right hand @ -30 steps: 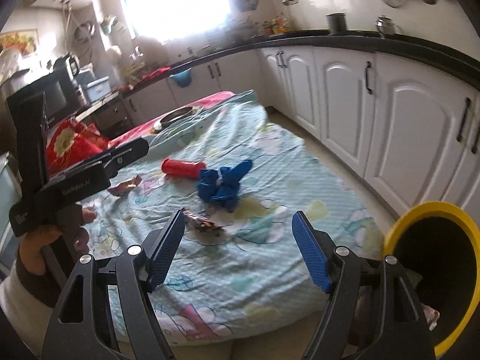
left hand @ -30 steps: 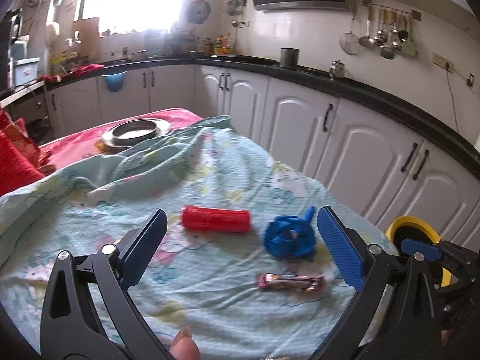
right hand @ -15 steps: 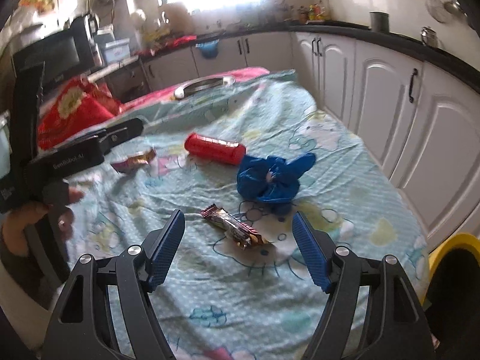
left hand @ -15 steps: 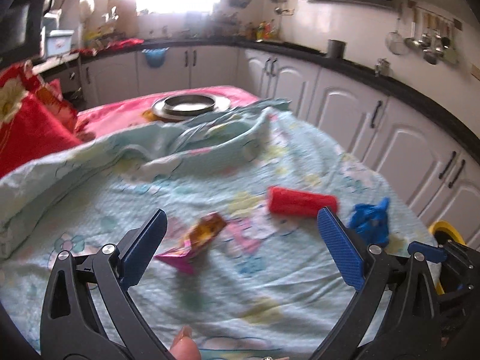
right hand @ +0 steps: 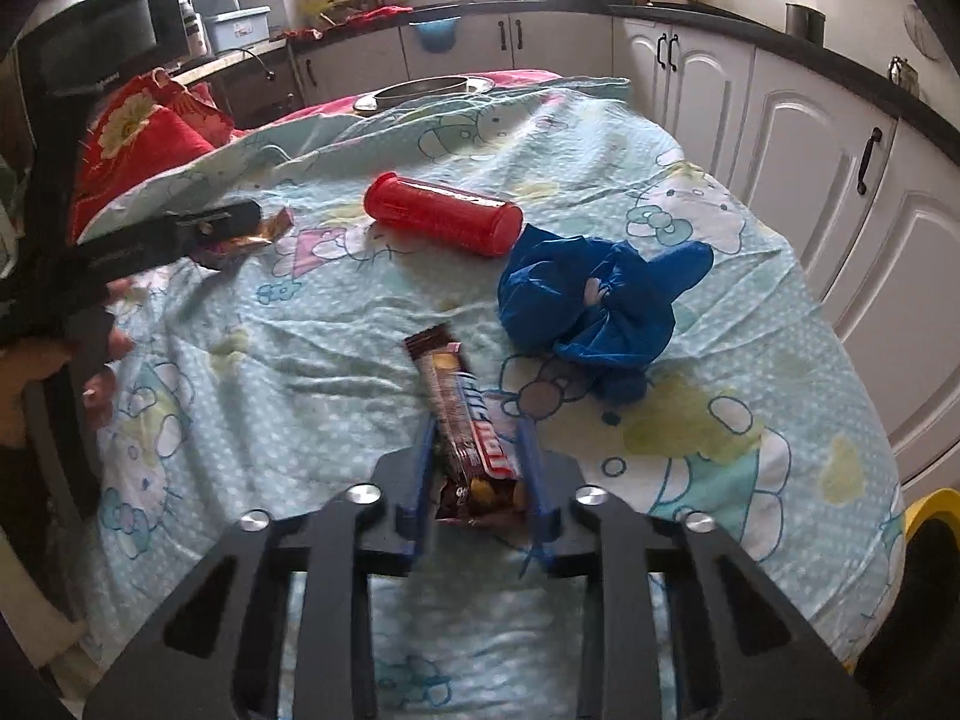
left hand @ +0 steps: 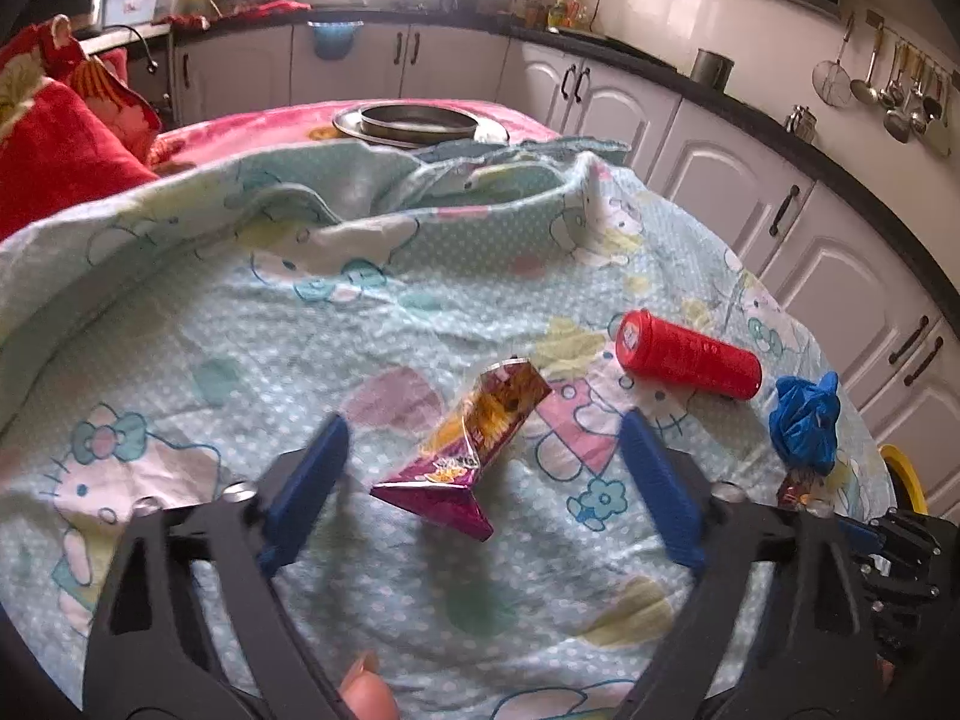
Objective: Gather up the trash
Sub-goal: 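Grasp the pink snack packet with the left tool while the right tool grasps the chocolate bar wrapper, then carry the pink packet and chocolate bar wrapper with both tools over the bin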
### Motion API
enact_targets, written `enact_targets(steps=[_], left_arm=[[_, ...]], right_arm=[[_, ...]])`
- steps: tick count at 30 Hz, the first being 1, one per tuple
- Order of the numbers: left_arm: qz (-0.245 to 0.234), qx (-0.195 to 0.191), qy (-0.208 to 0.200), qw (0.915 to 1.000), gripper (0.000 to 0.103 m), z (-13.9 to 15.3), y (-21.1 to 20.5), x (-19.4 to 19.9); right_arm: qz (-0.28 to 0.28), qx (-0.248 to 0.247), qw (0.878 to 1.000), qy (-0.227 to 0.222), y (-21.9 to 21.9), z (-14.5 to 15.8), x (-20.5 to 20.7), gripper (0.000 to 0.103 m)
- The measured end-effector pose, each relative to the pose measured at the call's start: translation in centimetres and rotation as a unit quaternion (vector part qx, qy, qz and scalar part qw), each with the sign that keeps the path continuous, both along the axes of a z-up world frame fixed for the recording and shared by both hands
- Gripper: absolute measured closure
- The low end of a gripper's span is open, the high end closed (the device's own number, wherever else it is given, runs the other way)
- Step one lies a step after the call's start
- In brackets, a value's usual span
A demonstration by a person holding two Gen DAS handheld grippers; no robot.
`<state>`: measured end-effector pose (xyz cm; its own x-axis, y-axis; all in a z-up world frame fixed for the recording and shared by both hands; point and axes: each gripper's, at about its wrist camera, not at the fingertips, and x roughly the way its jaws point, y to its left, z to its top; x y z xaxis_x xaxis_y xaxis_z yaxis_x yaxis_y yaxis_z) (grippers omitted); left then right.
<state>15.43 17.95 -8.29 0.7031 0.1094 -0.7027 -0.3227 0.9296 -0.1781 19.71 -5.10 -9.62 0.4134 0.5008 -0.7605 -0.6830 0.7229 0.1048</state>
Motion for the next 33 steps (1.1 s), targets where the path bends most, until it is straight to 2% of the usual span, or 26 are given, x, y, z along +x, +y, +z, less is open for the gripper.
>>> enact_targets(steps=[4, 6, 9, 15, 22, 28, 33], left_arm=[[-0.017, 0.006, 0.013, 0.9997, 0.052, -0.4, -0.7, 0.3], [-0.023, 0.013, 0.024, 0.9994, 0.070, -0.6, -1.2, 0.5], [-0.033, 0.022, 0.027, 0.9989, 0.079, -0.6, -1.9, 0.6], [-0.062, -0.004, 0.011, 0.9980, 0.083, 0.4, -4.0, 0.3], [-0.103, -0.010, -0.030, 0.9942, 0.083, 3.5, -8.1, 0.2], [-0.151, -0.018, -0.055, 0.9869, 0.083, 5.7, -12.6, 0.1], [-0.195, -0.020, -0.062, 0.9786, 0.083, 6.3, -16.4, 0.4]], right_arm=[[0.003, 0.005, 1.000, 0.006, -0.8, 0.2, -0.8, 0.082], [0.002, 0.009, 1.000, 0.008, -1.2, 0.4, -1.2, 0.082], [-0.002, 0.018, 1.000, 0.012, -2.0, 0.7, -1.7, 0.082], [-0.023, 0.048, 0.999, 0.006, -4.8, 2.4, -2.6, 0.082], [-0.059, 0.075, 0.995, -0.009, -9.4, 4.4, -2.7, 0.082], [-0.105, 0.089, 0.990, -0.014, -13.8, 5.0, -2.4, 0.082], [-0.143, 0.096, 0.985, -0.020, -17.2, 5.2, -2.1, 0.082]])
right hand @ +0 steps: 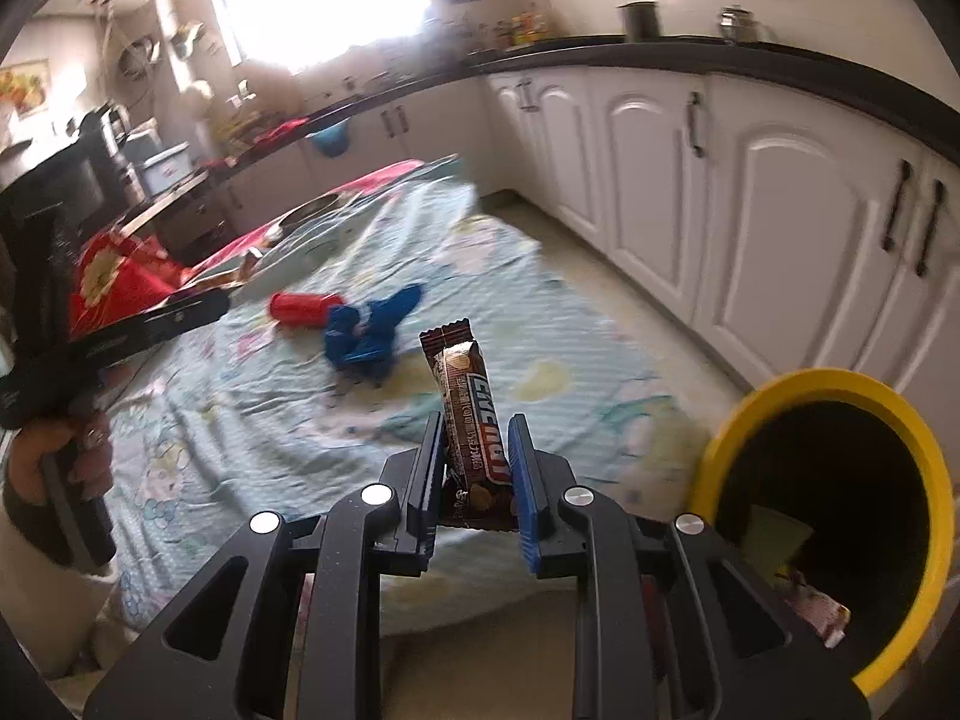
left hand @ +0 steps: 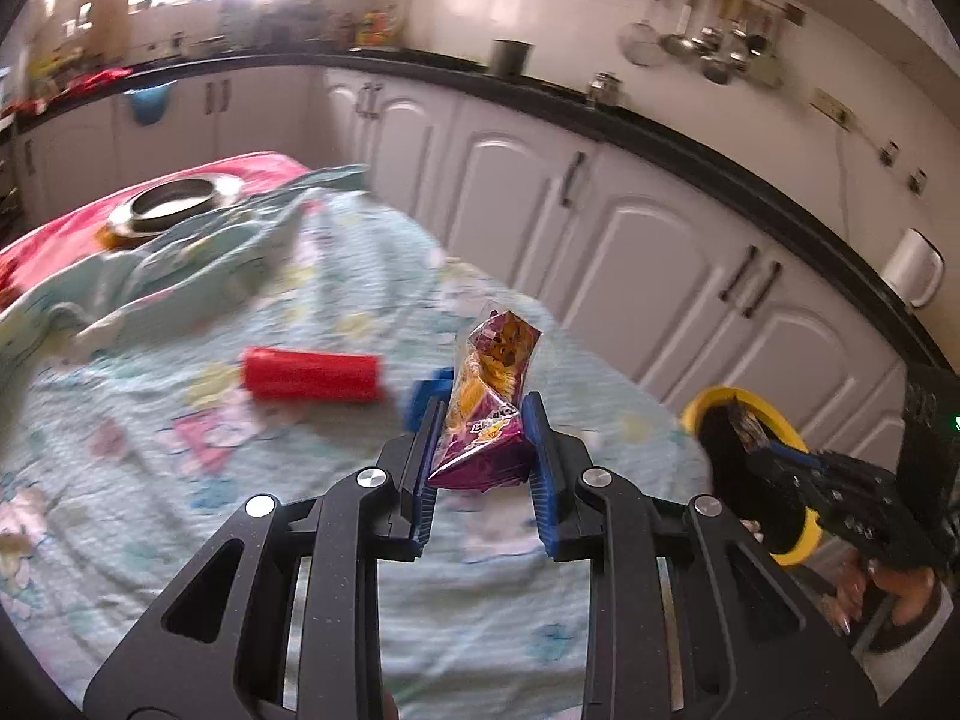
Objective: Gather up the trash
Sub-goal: 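Carry the pink packet and chocolate bar wrapper with both tools over the bin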
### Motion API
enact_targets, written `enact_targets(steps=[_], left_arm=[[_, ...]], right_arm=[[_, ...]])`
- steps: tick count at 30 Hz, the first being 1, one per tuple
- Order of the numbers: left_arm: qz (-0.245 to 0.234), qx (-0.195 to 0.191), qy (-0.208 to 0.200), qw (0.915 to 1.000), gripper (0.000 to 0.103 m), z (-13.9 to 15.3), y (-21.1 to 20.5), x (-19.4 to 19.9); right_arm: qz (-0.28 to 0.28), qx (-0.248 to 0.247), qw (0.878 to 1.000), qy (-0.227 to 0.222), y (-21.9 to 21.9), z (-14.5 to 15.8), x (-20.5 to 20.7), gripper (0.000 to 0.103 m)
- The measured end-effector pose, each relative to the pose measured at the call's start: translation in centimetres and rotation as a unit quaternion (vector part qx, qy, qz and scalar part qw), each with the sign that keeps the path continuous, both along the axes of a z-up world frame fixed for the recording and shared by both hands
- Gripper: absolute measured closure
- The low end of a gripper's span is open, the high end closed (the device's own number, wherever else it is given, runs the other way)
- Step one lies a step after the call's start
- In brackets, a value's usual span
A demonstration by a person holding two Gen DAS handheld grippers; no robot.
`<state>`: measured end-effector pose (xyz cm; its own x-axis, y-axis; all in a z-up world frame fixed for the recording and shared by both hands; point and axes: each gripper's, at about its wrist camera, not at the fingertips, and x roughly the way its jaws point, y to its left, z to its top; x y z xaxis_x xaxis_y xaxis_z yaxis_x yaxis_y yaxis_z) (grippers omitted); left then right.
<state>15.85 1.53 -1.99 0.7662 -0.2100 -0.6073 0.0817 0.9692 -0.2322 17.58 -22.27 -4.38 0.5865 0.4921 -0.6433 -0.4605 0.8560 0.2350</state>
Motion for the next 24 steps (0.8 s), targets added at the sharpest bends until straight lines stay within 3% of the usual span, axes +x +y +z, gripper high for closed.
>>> enact_targets(steps=[14, 24], left_arm=[[-0.096, 0.007, -0.005, 0.9954, 0.083, -0.2, -8.9, 0.5], [-0.147, 0.018, -0.004, 0.9889, 0.083, -0.6, -14.6, 0.9]], right_arm=[[-0.130, 0.000, 0.991, -0.014, -10.0, 0.0, -0.4, 0.082], [-0.177, 0.007, 0.984, -0.013, -14.1, -0.7, -1.0, 0.082]])
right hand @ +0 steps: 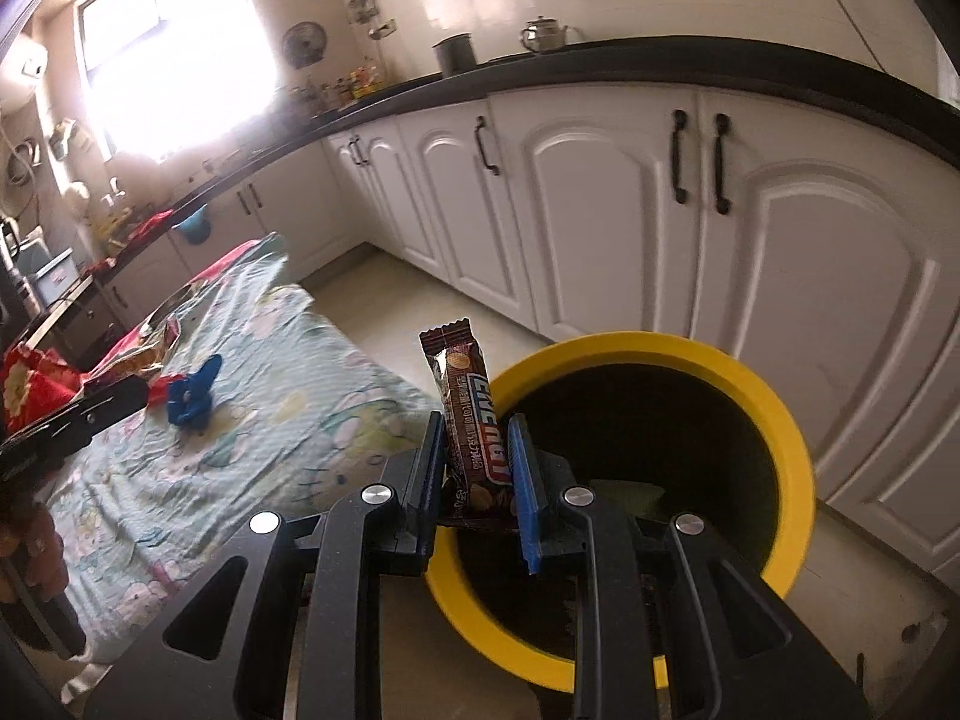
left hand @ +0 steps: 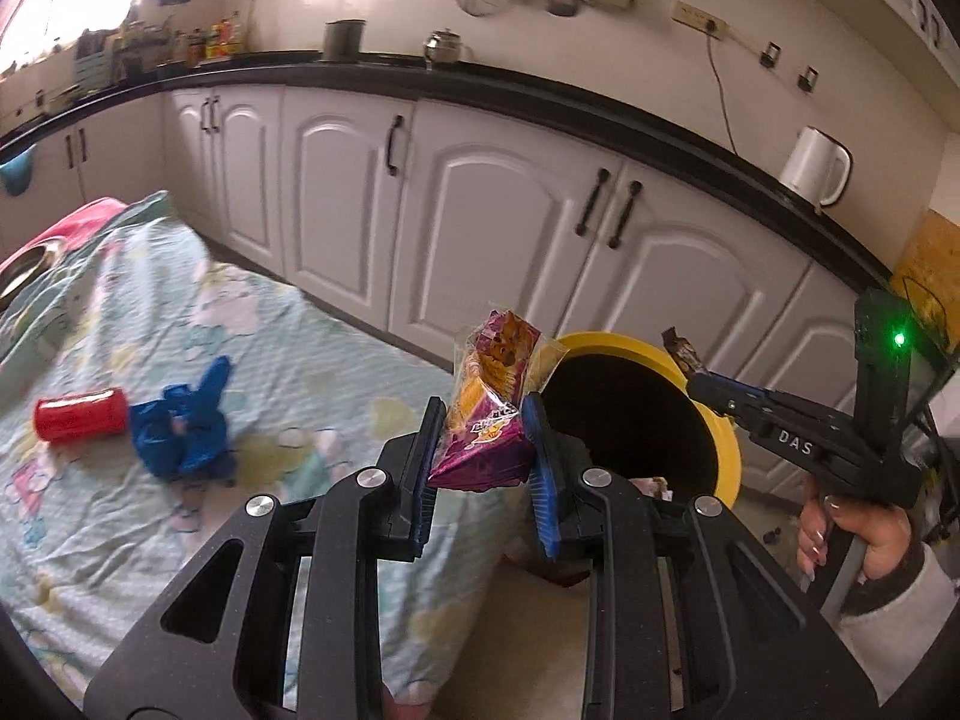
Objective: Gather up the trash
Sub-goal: 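Carry the pink packet and chocolate bar wrapper with both tools over the bin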
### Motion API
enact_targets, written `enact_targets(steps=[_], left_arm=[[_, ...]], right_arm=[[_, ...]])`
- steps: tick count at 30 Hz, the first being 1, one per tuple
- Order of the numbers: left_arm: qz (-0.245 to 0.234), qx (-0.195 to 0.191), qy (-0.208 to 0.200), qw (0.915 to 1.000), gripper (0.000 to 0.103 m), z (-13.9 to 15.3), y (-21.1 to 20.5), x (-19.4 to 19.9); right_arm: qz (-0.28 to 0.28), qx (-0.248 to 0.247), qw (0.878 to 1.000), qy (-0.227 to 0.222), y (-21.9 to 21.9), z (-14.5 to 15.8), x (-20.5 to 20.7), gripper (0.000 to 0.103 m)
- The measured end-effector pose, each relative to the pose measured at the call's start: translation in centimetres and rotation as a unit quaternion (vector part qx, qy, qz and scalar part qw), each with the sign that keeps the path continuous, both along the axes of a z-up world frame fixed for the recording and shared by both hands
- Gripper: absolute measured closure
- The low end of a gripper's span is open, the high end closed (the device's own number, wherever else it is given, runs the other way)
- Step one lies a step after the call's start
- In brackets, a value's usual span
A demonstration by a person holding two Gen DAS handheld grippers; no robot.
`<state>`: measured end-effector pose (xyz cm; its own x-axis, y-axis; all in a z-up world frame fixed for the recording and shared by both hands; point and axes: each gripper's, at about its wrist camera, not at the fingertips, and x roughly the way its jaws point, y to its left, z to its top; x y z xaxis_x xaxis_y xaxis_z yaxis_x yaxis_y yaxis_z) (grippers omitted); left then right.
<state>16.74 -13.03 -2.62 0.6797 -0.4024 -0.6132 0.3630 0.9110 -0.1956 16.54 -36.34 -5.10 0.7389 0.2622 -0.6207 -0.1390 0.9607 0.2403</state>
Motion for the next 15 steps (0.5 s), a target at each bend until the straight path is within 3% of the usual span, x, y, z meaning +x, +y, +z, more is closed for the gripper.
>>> enact_targets(steps=[15], left_arm=[[-0.074, 0.026, 0.035, 0.9963, 0.083, -2.9, -7.8, 2.3]], right_arm=[[-0.058, 0.029, 0.997, 0.035, -5.3, -3.0, -0.8, 0.082]])
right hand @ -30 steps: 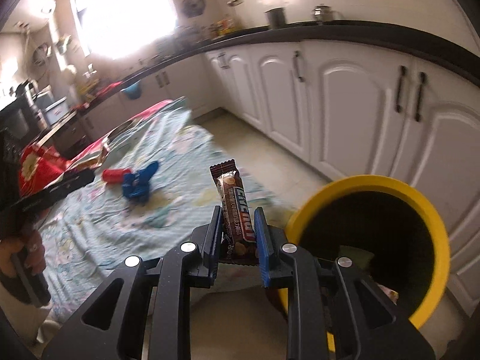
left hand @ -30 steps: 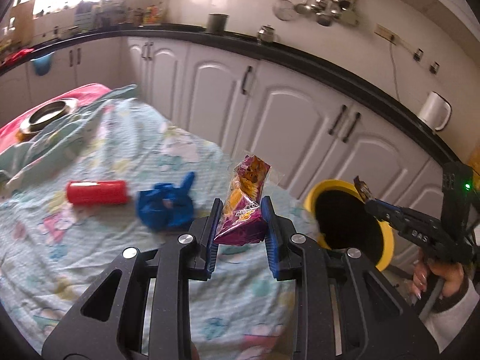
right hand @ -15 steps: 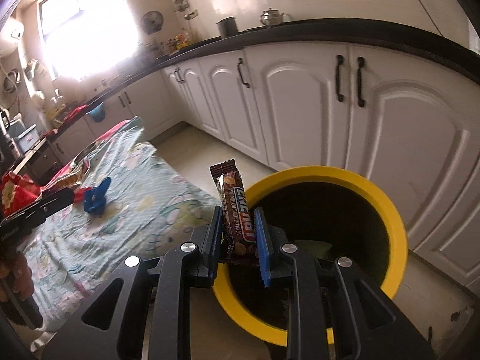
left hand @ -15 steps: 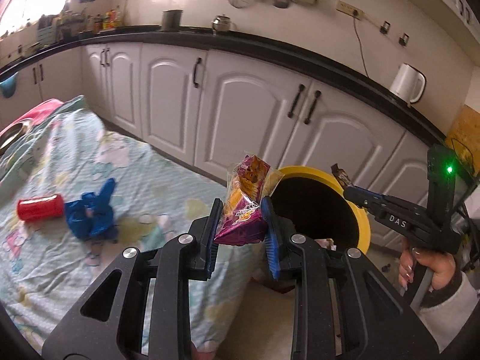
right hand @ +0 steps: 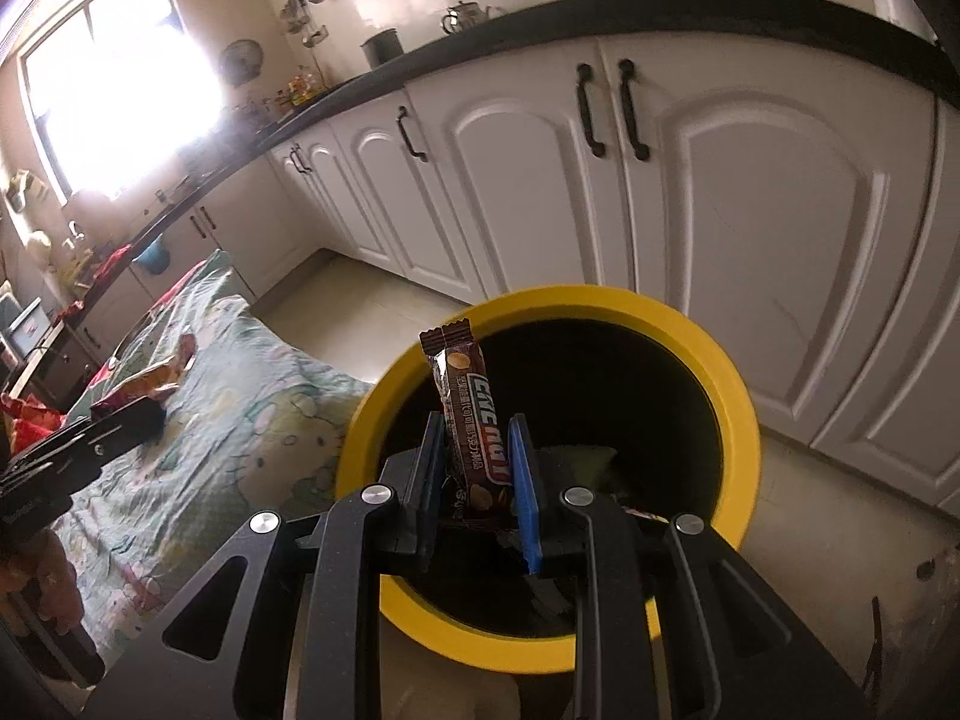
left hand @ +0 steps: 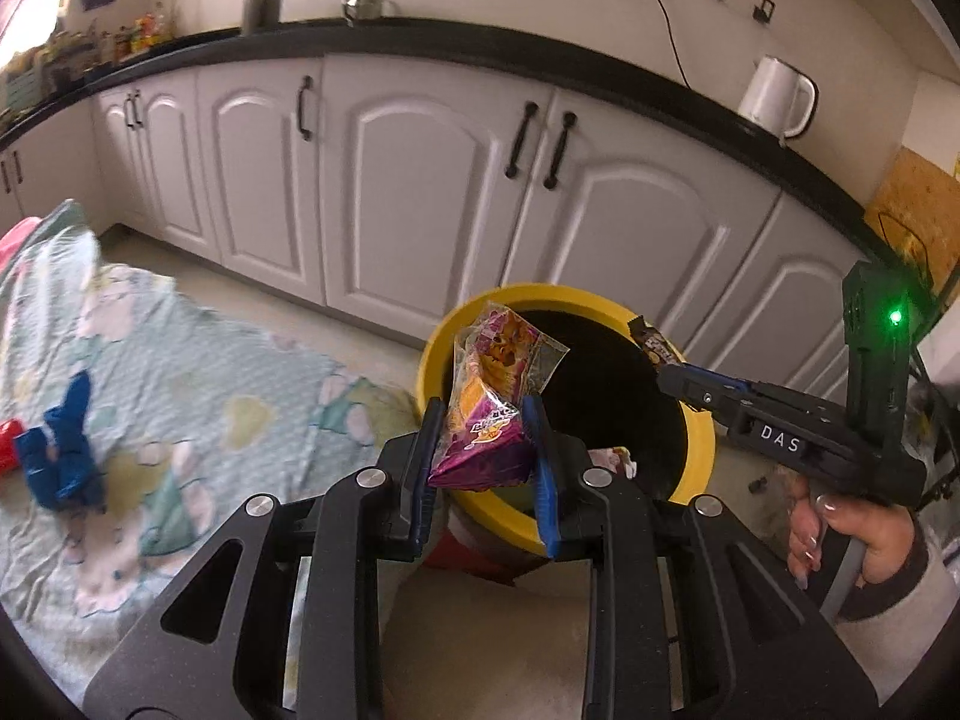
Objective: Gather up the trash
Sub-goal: 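Carry the pink packet and chocolate bar wrapper with both tools over the bin, then open both tools to drop the packet and wrapper into the bin, then move both tools back over the bed toward the red cylinder and blue glove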
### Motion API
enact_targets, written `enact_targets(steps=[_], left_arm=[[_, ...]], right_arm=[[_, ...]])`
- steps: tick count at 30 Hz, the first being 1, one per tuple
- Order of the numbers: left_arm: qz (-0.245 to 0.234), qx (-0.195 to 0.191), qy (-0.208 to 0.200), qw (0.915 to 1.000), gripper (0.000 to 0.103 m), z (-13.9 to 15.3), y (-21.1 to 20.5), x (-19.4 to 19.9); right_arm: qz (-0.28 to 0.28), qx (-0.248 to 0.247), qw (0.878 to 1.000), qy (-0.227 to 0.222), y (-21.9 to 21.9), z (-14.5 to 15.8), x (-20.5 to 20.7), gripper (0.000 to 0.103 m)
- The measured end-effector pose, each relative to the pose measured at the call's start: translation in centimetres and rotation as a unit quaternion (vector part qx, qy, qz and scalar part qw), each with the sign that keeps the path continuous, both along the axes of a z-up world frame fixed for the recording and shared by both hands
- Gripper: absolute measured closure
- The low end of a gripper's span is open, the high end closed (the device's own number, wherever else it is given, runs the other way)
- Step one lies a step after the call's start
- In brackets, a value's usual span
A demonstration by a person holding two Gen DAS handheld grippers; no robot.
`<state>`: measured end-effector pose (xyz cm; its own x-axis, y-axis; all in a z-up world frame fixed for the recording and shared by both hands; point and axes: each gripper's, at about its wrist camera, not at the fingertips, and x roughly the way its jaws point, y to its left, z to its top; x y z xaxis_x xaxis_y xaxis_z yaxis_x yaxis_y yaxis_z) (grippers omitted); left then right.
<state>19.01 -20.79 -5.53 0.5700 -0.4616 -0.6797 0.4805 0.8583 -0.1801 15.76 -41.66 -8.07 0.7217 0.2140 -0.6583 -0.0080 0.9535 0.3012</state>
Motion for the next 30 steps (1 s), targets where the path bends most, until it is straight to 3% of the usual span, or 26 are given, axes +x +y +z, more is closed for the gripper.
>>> enact_targets(steps=[13, 16, 18, 20, 23, 27, 30], left_arm=[[-0.037, 0.023, 0.030, 0.9986, 0.082, -3.1, -4.9, 2.7], [-0.035, 0.028, 0.029, 0.9986, 0.073, -3.4, -5.3, 3.0], [-0.030, 0.028, 0.028, 0.9988, 0.051, -3.4, -5.4, 3.1], [-0.024, 0.028, 0.024, 0.9990, 0.040, -3.3, -5.1, 3.1], [-0.006, 0.031, 0.016, 0.9994, 0.022, -2.9, -4.1, 3.0], [0.026, 0.019, 0.011, 0.9994, 0.011, -2.2, -1.5, 2.9], [0.056, 0.019, 0.001, 0.9983, 0.011, -1.6, 0.6, 2.8]], right_arm=[[-0.033, 0.028, 0.998, 0.035, -2.7, -2.4, -0.4, 0.080], [-0.041, 0.042, 0.998, 0.033, -3.5, -2.5, -0.3, 0.079], [-0.050, 0.044, 0.997, 0.030, -3.9, -2.4, -0.5, 0.068], [-0.061, 0.046, 0.997, 0.025, -4.4, -2.3, -0.7, 0.053], [-0.078, 0.049, 0.996, 0.017, -5.0, -2.1, -1.2, 0.045], [-0.086, 0.051, 0.995, 0.009, -4.7, -1.7, -1.5, 0.034], [-0.071, 0.041, 0.997, 0.002, -3.2, -1.2, -1.5, 0.032]])
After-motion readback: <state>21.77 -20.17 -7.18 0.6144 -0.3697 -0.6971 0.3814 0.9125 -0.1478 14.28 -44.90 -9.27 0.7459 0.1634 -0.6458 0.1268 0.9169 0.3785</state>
